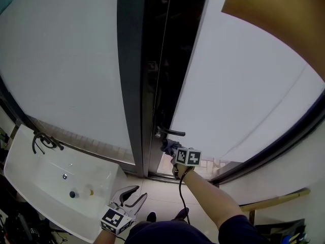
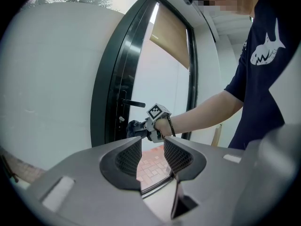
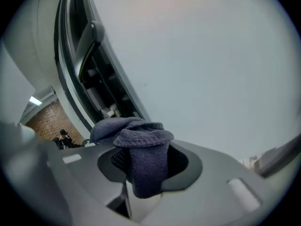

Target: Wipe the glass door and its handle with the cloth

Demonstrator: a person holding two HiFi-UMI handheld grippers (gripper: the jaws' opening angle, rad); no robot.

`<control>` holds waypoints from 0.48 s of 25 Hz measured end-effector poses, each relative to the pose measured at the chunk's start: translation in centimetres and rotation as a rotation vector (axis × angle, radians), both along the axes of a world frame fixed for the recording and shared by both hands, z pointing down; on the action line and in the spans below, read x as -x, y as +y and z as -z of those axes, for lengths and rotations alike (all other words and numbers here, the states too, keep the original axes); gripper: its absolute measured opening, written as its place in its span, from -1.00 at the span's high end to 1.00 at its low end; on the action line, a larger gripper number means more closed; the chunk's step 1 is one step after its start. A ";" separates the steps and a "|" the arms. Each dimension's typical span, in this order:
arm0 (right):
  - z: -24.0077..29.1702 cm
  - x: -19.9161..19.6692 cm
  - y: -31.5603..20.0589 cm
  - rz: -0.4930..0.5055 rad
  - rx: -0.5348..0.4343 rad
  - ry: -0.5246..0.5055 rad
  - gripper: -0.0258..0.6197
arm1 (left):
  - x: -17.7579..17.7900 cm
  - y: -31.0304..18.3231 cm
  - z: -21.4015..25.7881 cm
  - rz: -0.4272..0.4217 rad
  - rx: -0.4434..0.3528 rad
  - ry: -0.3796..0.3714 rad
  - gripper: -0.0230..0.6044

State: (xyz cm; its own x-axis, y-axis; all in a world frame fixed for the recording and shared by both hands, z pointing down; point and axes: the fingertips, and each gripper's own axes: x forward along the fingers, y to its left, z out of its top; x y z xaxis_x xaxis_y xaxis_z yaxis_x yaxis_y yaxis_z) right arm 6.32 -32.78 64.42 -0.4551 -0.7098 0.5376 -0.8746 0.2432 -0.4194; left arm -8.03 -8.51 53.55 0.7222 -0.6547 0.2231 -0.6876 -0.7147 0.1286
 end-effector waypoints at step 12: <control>1.0 5.5 -3.1 -0.019 0.005 -0.240 0.47 | 0.4 0.8 -0.9 0.038 0.039 -0.026 0.47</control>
